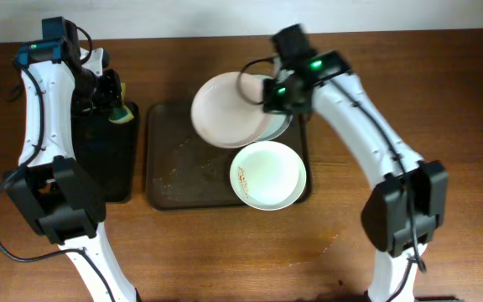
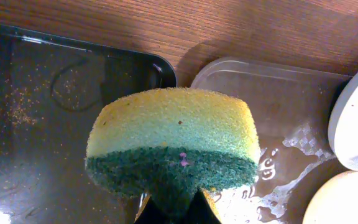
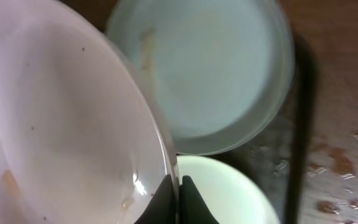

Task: Clean dirty plates on tray and stack at the side
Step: 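Lift the pink plate with right gripper and carry it right, then lower the pink plate onto the table and release it, then grasp the white plate rim with right gripper and pull it left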

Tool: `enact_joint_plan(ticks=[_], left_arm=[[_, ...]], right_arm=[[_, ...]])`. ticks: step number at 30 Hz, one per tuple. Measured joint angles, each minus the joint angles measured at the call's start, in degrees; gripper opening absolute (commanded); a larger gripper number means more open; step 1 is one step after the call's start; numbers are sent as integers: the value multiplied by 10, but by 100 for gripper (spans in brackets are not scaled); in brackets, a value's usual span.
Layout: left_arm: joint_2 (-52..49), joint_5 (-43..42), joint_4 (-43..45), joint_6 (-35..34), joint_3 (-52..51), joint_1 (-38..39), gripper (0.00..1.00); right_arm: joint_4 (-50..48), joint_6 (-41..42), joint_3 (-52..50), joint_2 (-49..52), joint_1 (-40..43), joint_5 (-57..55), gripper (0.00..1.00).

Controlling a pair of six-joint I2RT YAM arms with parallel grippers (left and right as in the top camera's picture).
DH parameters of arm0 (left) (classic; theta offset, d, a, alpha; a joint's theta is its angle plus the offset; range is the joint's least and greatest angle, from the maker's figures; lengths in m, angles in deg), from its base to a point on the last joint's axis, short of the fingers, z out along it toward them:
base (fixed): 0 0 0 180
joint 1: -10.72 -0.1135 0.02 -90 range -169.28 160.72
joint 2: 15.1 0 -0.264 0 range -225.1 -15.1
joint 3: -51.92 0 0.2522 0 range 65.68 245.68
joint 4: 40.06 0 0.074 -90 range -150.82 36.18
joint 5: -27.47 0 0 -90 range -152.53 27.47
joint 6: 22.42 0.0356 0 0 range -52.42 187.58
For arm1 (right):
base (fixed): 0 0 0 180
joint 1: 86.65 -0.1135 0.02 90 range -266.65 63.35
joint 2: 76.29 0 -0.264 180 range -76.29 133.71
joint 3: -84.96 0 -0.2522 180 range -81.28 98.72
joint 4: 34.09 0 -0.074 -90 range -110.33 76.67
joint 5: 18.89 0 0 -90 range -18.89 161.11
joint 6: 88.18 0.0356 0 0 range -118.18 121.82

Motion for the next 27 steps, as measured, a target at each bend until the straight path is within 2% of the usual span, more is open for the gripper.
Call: enact_joint_plan(ticks=[4,8,11,14,19,21,22,24,25,27], left_arm=[[0,0,0,0,0,0,1],[0,0,0,0,0,1,1],[0,0,0,0,0,3,1],[0,0,0,0,0,3,1],[0,0,0,0,0,3,1],[0,0,0,0,0,3,1],[0,0,0,0,0,3,1],[0,0,0,0,0,3,1],[0,0,0,0,0,3,1],[0,0,0,0,0,3,1]], right_arm=[[72,-2,1,-1,99,33,4],[132,-17,1,-2,256,36,4],[134,-21,-28,-9,333,18,4],[99,-21,-85,-13,369,-24,4],[21,-18,-187,-15,373,-76,6],[12,-17,-209,-15,373,-78,45],[13,-15,-214,-15,373,-80,59],[28,-14,-214,-15,373,-80,59],[50,-15,-207,-15,373,-77,55],[99,-19,-167,-15,370,-64,55]])
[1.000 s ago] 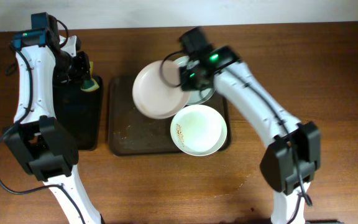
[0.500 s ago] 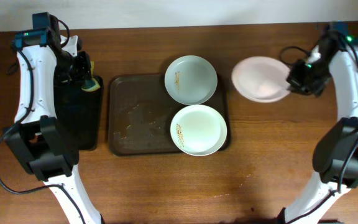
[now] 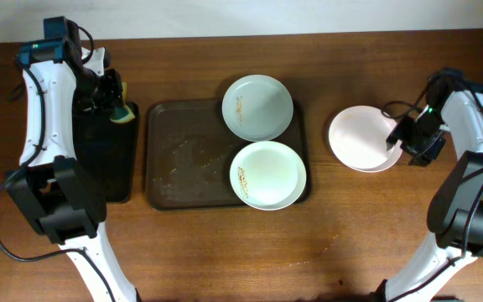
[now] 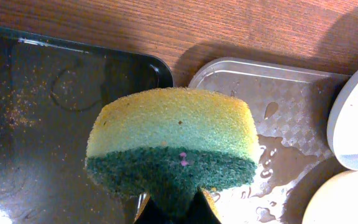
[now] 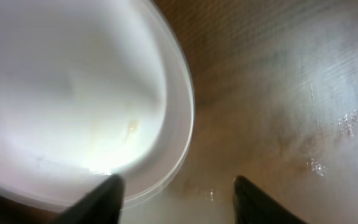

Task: Clean dirty plates on tray and stack at the side
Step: 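Grasp the white plate rim with right gripper and pull it left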

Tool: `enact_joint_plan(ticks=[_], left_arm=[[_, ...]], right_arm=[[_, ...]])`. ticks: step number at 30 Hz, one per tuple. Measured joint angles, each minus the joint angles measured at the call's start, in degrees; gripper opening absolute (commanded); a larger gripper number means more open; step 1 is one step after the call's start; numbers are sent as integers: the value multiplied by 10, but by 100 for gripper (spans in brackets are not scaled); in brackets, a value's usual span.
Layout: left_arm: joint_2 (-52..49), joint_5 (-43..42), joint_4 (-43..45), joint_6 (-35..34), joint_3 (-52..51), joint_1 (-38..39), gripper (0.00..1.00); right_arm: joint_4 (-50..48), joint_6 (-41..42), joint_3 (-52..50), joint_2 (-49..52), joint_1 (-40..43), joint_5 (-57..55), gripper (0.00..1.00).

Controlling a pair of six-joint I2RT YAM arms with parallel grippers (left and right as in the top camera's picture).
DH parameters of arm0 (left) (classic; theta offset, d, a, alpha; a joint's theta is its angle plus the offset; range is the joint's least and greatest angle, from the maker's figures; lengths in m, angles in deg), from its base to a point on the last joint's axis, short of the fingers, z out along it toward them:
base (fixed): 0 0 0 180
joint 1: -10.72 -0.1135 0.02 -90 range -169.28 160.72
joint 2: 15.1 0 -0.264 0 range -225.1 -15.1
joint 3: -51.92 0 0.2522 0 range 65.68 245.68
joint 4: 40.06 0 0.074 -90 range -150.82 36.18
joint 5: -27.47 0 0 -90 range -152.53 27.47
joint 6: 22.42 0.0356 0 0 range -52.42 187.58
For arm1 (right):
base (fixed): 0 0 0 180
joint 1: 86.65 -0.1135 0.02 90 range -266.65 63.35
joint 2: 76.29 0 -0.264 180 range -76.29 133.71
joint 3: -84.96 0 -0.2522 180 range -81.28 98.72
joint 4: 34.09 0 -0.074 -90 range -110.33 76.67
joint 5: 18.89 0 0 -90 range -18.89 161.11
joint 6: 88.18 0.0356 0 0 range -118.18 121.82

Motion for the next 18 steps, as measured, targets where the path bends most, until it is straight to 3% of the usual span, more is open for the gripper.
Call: enact_joint_plan(ticks=[3,7,12,15,18], left_arm=[[0,0,0,0,0,0,1],[0,0,0,0,0,0,1],[0,0,1,0,0,0,1],[0,0,2,0,0,0,1],[0,0,2,0,0,0,1]], right_arm=[[14,-15,69,-26,-39,39,54],[32,-12,78,-66,-157,61,49],[-3,28,0,-66,-272,52,41],[-70,33,-62,-65,-316,50,33],[-129,32,-123,-65,-345,48,33]])
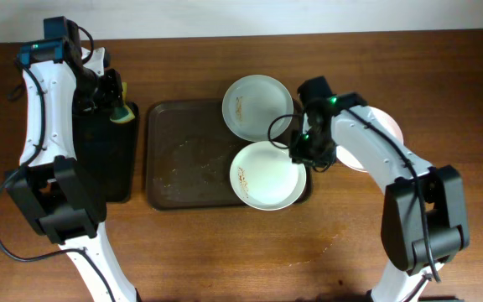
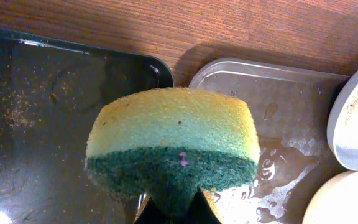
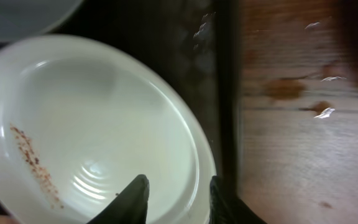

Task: Clean dirty plates on tray and stack at the side
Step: 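Grasp the white plate rim with right gripper and pull it left, then scrub the white plate with the sponge in left gripper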

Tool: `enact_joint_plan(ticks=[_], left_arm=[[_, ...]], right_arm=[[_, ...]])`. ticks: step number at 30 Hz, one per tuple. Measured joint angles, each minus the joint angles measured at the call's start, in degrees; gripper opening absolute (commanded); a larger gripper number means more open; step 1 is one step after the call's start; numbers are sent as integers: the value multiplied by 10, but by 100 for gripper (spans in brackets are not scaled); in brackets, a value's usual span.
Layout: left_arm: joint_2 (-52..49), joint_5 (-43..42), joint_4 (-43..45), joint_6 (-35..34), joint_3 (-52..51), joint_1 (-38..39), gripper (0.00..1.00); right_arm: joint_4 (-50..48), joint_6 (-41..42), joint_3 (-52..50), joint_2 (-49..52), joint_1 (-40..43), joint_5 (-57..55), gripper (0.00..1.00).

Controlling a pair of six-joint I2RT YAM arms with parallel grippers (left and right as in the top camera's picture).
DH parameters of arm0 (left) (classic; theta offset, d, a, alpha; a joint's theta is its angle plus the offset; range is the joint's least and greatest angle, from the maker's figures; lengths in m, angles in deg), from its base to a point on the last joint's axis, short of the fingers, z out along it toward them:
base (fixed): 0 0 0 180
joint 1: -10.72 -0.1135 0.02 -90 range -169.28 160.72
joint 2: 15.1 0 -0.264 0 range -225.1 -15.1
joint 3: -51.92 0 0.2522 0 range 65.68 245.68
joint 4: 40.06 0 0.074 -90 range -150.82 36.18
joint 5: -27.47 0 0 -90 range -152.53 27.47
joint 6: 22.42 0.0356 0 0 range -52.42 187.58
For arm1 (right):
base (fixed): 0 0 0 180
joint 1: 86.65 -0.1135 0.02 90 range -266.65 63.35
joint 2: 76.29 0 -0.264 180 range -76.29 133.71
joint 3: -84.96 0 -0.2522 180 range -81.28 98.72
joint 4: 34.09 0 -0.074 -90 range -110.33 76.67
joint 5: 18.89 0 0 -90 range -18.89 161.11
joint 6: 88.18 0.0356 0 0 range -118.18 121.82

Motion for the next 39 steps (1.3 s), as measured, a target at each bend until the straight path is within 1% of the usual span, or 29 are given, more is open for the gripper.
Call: enact_joint_plan(ticks=[4,12,14,15,16,19,20,21,22,26,29,31,34,35,36,38,39], left_arm=[[0,0,0,0,0,0,1],[0,0,0,0,0,0,1],[0,0,0,0,0,0,1],[0,0,0,0,0,0,1],[0,0,1,0,0,0,1],[0,0,5,0,0,0,1],[0,0,5,0,0,0,1],[0,0,5,0,0,0,1],[0,0,5,0,0,0,1],[0,0,7,0,0,0,1],[0,0,8,0,0,0,1],[0,0,8,0,0,0,1],[0,0,9,0,0,0,1],[0,0,9,0,0,0,1],[0,0,9,0,0,0,1],[0,0,8,0,0,0,1],[0,0,8,0,0,0,1]], right_arm=[[-19,-13,-35,1,-4,-6,33],[-57,-35,-50,3,-4,-19,33],[-70,-34,-67,4,-4,-21,31],[-76,-35,-74,4,-4,-21,26],[-78,-35,-79,5,-4,-21,25],[-78,-36,-86,8,-4,-21,24],[-78,-36,-86,8,-4,-21,21],[-78,-37,-86,8,-4,-21,14],[-83,-40,-89,8,-4,-21,4],[-91,-37,-92,7,-4,-14,4],[-80,-36,-89,7,-4,-7,4],[-52,-52,-67,7,-3,24,4],[0,-65,-5,7,-21,58,4],[-7,-64,11,6,-38,63,4],[-37,-54,16,5,-55,64,4],[-92,-16,19,5,-87,60,4],[-136,20,21,6,-109,53,4]])
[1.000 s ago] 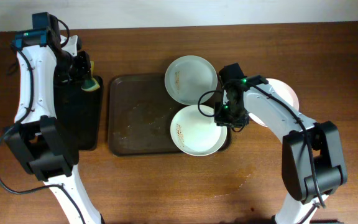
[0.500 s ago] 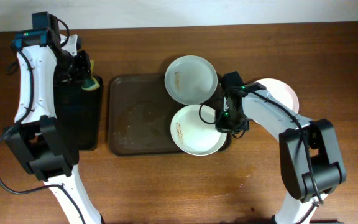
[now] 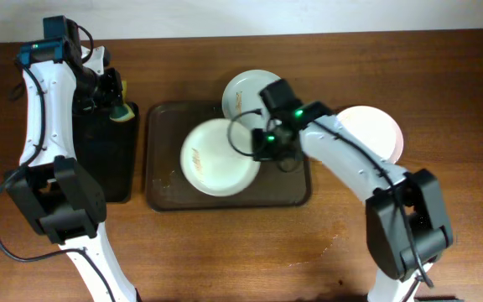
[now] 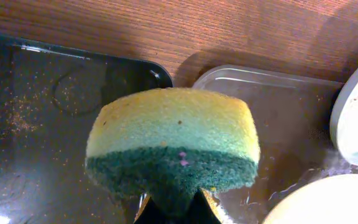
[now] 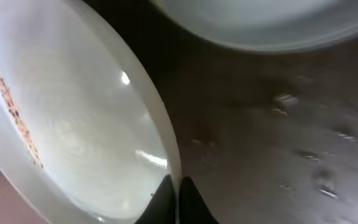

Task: Clean dirty plates on tray and stack at the side
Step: 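Scrub the white plate with the sponge in left gripper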

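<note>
My right gripper (image 3: 259, 143) is shut on the rim of a cream plate (image 3: 217, 157) with a brown streak of food, held tilted over the middle of the brown tray (image 3: 164, 180). In the right wrist view the fingers (image 5: 178, 194) pinch that plate's (image 5: 73, 118) edge. A second dirty plate (image 3: 246, 91) lies at the tray's back right. One pinkish-white plate (image 3: 374, 132) rests on the table to the right. My left gripper (image 4: 173, 213) is shut on a yellow and green sponge (image 4: 173, 143), held over the black tray (image 3: 103, 159).
Crumbs are scattered on the black tray (image 4: 23, 124) and on the brown tray's left half. The brown tray's surface (image 5: 291, 143) is wet. Bare wood table (image 3: 225, 252) lies in front of the trays.
My right gripper was open astride the rim of the near plate at the tray's right. It is now shut on that rim, with the plate tilted over the tray's middle. The left arm has not moved.
My right gripper held a pinkish-white plate above the tray. Then that plate lay on the table at the right with the gripper open beside it. Then the gripper stood open at the near plate on the tray, and now grips it. The left gripper kept the sponge throughout.
</note>
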Tool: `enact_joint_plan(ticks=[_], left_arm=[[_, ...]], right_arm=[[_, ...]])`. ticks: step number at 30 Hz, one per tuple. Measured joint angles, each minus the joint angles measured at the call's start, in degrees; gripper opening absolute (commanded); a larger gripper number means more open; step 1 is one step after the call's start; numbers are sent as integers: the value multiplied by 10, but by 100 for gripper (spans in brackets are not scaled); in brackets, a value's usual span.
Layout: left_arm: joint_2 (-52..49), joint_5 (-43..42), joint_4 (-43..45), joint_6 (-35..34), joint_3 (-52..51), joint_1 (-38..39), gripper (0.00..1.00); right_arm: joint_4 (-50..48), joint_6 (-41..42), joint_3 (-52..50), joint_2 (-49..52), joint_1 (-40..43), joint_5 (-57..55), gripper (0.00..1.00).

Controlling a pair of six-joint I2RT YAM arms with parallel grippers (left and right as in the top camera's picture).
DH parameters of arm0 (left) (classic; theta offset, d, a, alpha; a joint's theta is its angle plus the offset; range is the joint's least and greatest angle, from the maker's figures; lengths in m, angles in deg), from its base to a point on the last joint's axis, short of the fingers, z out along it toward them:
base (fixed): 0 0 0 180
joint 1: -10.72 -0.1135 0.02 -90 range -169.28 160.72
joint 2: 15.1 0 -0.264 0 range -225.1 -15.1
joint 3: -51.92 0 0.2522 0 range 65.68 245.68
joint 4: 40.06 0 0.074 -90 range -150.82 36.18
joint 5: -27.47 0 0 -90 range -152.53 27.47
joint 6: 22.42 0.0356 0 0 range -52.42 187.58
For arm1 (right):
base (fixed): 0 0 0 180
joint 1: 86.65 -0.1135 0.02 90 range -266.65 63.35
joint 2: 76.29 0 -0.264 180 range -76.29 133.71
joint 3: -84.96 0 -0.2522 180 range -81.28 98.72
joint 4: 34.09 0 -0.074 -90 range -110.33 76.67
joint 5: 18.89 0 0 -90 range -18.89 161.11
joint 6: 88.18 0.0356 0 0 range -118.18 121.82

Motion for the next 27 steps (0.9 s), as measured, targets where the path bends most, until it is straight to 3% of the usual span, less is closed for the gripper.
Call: enact_joint_plan(ticks=[6,8,12,20,23,27], left_arm=[[0,0,0,0,0,0,1],[0,0,0,0,0,0,1],[0,0,0,0,0,0,1],[0,0,-27,0,0,26,1],[0,0,-21,0,-1,54,1],[0,0,-18,0,-12,75,1]], right_arm=[[-37,129,2,47,-84,-60,5],[-36,142,2,61,-94,-61,18],[-46,158,2,62,-96,-66,25],[-70,161,2,87,-94,-49,22],[-88,177,2,104,-86,-25,4],[-114,193,6,117,-62,28,4]])
